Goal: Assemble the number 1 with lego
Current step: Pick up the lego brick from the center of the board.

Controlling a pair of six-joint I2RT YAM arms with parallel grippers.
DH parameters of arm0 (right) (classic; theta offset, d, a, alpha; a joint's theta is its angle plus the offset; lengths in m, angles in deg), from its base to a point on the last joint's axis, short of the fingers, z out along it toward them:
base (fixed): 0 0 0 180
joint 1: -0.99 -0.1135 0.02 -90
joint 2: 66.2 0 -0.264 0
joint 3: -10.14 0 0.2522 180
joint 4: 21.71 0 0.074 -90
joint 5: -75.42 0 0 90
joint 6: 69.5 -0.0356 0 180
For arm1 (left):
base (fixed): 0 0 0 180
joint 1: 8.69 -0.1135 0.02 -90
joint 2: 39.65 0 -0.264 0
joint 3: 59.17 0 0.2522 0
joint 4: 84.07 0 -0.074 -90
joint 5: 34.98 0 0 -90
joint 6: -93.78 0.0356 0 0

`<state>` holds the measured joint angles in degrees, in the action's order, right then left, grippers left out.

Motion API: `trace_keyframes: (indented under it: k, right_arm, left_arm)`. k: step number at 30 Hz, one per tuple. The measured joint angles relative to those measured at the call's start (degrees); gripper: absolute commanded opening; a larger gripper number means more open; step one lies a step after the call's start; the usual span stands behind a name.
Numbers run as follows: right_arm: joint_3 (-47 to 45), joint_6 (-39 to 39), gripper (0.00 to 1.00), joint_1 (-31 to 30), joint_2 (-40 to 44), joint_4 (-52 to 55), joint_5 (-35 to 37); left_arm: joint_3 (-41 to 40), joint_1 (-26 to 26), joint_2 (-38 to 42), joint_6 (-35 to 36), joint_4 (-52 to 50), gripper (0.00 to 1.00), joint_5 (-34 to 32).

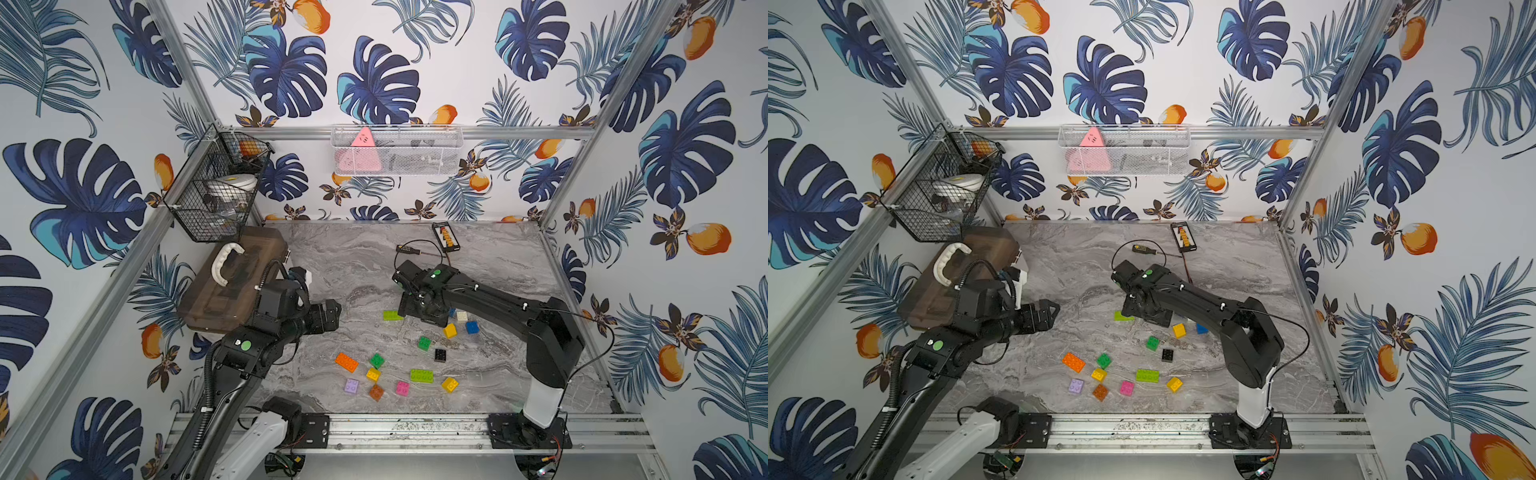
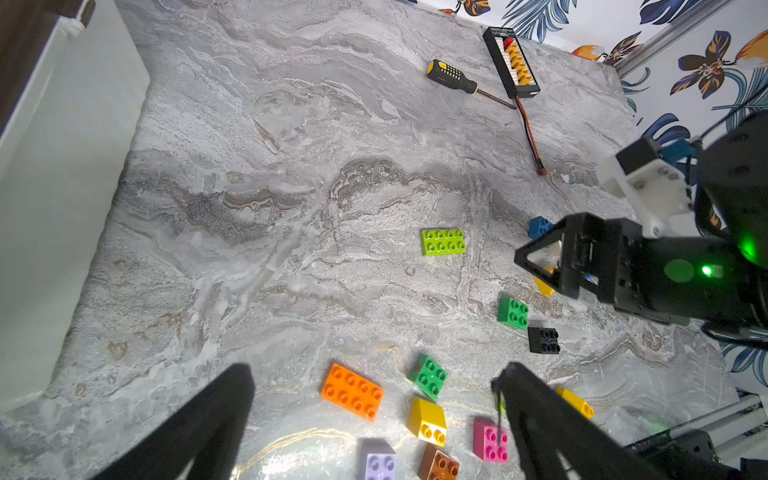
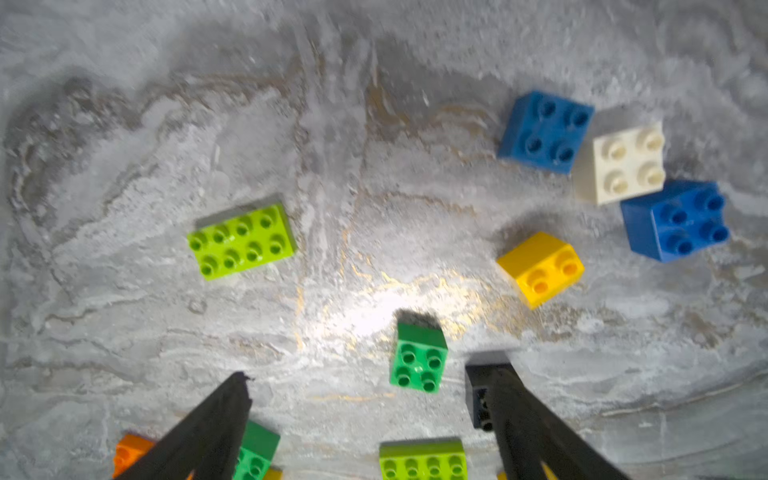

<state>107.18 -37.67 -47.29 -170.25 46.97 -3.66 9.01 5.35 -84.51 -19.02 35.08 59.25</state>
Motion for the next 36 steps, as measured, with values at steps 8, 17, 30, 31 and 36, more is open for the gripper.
trace_keyframes:
  k: [8,17,30,31,36]
  right_arm:
    - [-8.3,-5.0,0.64,0.2,2.9,-2.6,-3.1]
    - [-10.2,-5.2,0.63,0.2,0.8,-7.3,-5.9]
    - [-11.5,-4.3,0.61,0.0,0.0,-9.0,-7.1]
    - [-11.7,-4.3,0.61,0.0,0.0,-9.0,-7.1]
    - [-11.7,-4.4,0.6,0.0,-0.3,-9.0,-7.1]
  left_arm:
    - [0.0,0.3,0.3,0.0,0.0,0.99,0.0]
    - [0.0,0.6,-0.1,0.0,0.0,0.99,0.0]
    - [0.0,0.7,-0.6,0.0,0.0,0.99,0.0]
    - [0.0,0.7,-0.6,0.0,0.0,0.99,0.0]
    - [0.0,0.7,-0.6,0.0,0.0,0.99,-0.1]
